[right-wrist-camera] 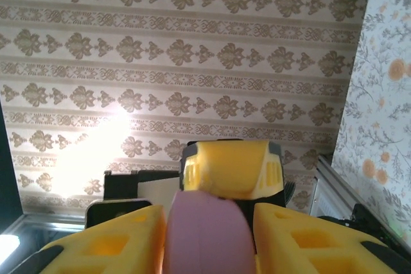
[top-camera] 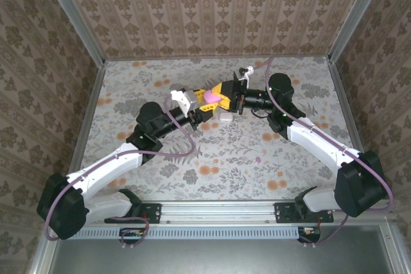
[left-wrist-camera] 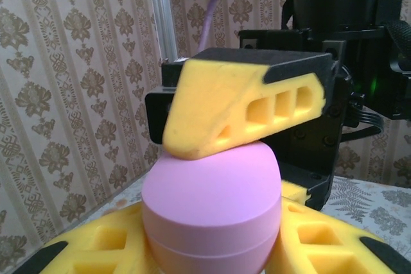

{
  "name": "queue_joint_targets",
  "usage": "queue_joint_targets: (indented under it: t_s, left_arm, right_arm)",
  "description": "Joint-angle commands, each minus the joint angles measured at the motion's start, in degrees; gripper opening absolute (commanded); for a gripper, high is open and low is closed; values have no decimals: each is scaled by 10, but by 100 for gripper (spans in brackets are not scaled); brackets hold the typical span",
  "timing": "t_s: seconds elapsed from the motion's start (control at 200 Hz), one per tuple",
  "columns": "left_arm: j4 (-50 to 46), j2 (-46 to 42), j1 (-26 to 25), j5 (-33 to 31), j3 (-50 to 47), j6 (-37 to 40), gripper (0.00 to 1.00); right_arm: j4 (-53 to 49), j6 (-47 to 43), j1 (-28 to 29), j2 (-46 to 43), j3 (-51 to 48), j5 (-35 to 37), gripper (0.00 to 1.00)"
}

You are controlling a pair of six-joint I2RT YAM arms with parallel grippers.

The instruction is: Insert the wireless bluetooth earbuds into the charging case

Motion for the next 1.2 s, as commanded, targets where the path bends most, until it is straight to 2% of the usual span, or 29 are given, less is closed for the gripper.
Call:
queue_joint_targets:
  t_s: [0.0, 0.06, 0.165, 0.22, 0.295, 0.42, 0.53, 0.66, 0.77, 0.88, 1.19]
  left_arm:
    - [17, -2, -9, 20, 12, -4, 35]
    - [15, -2, -8, 19, 11, -3, 35]
    - [15, -2, -9, 20, 12, -3, 35]
    - [14, -2, -9, 19, 11, -2, 34]
    - [15, -1, -8, 18, 10, -2, 35]
    - [16, -2, -9, 20, 9, -3, 34]
    - [15, -4, -9, 20, 8, -4, 35]
    - [11, -9, -8, 17, 7, -2, 35]
    - [11, -9, -8, 13, 7, -2, 35]
    - [12, -8, -9, 16, 8, -4, 35]
    - [10, -4, -9, 24, 13, -7, 34]
  right_arm:
    - [-65, -48, 2, -18, 7, 25, 44]
    - [-86, -64, -1, -25, 10, 29, 48]
    - [-123, -92, -8, -36, 15, 36, 49]
    - [-144, -111, -13, -42, 18, 42, 55]
    - [-184, -141, -19, -56, 25, 56, 56]
    - [-280, -242, -35, -71, 56, 63, 61]
    - [-361, -364, -47, -83, 86, 62, 62]
    - [-437, -480, -47, -86, 127, -9, 61]
    - [-511, -562, -46, -91, 139, -21, 62]
    - [-555, -593, -45, -91, 146, -8, 62]
    - [-547, -586, -39, -73, 153, -8, 61]
